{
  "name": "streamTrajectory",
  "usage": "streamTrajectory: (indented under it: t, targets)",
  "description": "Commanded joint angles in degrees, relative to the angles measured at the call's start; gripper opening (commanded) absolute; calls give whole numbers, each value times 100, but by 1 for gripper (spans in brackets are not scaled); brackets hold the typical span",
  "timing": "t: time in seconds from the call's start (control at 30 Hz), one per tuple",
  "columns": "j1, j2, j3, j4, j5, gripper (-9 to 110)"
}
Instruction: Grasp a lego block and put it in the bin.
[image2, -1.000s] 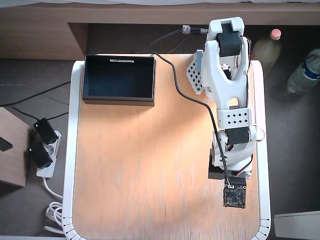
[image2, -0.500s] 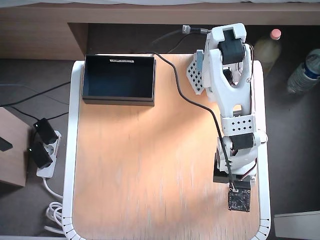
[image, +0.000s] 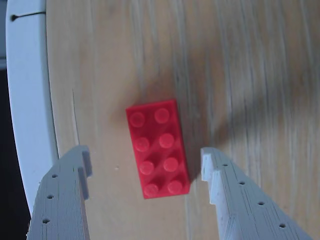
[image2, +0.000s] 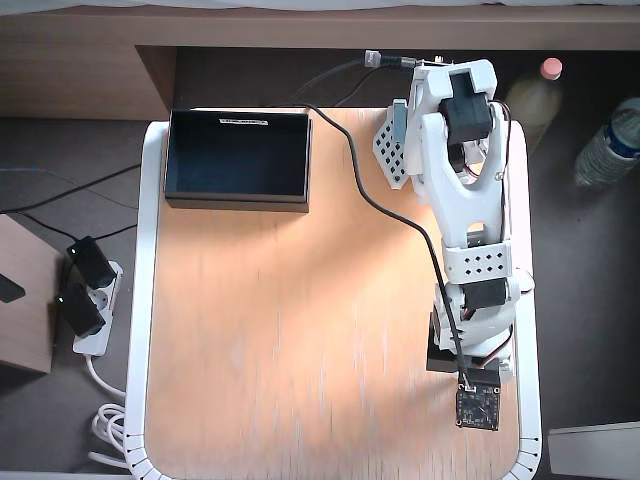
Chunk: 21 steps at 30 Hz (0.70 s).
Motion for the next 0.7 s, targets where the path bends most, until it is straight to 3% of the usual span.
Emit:
streamTrajectory:
  t: [0.0, 0.67]
  targets:
    - [-97, 44, -659, -158, -9, 22]
    - [53, 0, -642, -299, 53, 0]
